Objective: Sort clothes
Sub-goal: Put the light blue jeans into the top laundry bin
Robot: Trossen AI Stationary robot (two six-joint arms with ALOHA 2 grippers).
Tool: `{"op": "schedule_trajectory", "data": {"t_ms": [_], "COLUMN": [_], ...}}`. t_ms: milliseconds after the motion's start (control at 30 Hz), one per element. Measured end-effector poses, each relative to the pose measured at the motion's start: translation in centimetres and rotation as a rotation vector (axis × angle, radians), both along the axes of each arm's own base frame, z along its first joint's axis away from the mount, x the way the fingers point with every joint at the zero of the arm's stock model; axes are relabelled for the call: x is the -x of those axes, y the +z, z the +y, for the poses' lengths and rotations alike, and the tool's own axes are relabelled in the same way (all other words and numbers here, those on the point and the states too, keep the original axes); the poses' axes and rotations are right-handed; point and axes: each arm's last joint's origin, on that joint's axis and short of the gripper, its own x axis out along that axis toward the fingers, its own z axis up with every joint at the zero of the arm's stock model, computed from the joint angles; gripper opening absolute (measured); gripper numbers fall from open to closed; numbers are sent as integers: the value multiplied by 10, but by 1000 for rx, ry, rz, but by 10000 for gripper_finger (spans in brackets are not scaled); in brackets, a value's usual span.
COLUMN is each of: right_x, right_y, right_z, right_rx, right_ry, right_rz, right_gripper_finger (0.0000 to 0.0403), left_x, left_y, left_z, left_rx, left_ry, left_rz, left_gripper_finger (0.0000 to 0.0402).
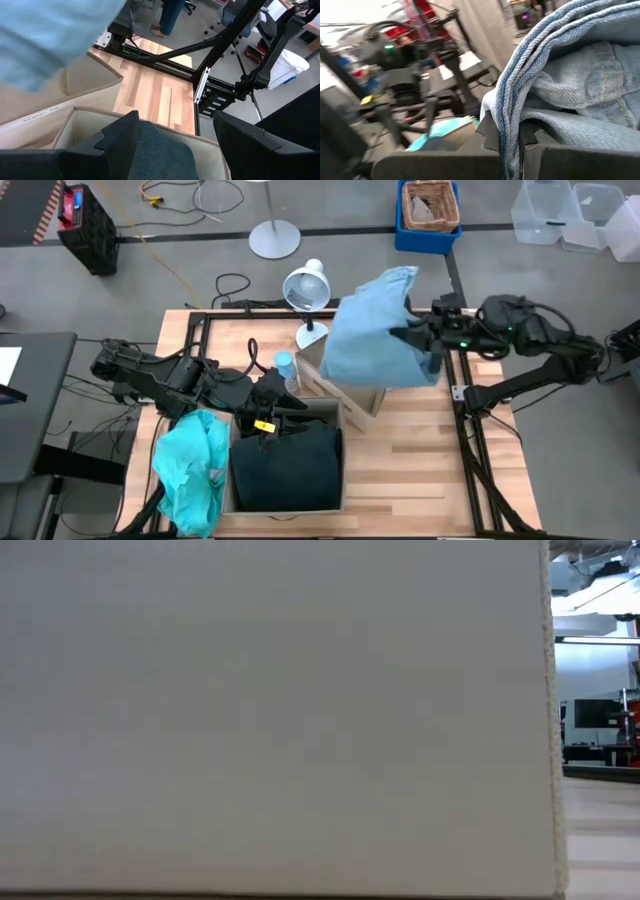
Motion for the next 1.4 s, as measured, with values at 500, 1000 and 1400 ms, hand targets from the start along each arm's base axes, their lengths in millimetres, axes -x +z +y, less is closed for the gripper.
{"op": "schedule_trajectory", "data": {"t_ms": [500, 1000, 1400], "right_x": [-73, -106, -93], "right_y": [-45, -106, -140], "right_z": [-12, -12, -14], "right_rx": [71, -78, -53], "right_ry": [-209, -305, -396], "right_rz": [269, 641, 1037], "right_gripper_finger": [16, 16, 16], "left_x": [0, 0, 0], "left_y": [0, 0, -1], "left_z": [0, 0, 0], "left_rx": [-2, -2, -7], "left_ry": [-1, -1, -2], "left_rz": [1, 4, 6], "left_gripper_finger": [251, 252, 252]}}
